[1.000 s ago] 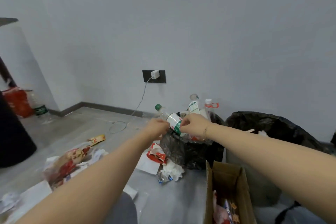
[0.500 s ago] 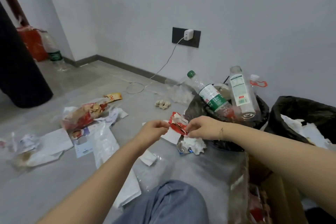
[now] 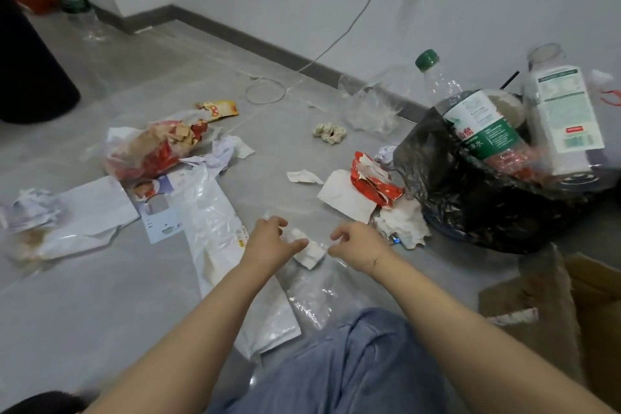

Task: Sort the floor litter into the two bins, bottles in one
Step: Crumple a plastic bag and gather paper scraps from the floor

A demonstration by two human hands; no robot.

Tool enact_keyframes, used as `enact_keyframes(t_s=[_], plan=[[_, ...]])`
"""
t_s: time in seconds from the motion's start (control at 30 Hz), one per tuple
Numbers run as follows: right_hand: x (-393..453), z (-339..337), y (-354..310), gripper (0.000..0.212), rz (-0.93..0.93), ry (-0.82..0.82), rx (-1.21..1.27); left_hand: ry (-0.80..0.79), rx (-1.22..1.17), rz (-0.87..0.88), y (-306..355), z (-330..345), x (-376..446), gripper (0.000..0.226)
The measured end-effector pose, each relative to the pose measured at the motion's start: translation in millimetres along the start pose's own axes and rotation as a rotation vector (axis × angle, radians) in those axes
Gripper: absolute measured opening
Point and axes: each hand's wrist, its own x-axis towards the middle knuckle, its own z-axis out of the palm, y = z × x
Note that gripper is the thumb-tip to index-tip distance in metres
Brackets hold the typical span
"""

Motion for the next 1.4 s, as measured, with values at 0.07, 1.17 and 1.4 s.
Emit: enact_keyframes(t_s=[0.07,1.17,1.4], plan=[[3,5,9,0.03,0.055,0.054,0.143,0.024,0.038,-0.002,-6,12,8,0.06],[-3,41,4,0.02,-0.098,0.171,0.533,0.574,-0.028,-0.428,-65,-38,-31,0.083],[-7,41,-1,0.019,-0.113,0.145,0.45,0.471,0.021,-0.45,-81,-23,-18,0.078]])
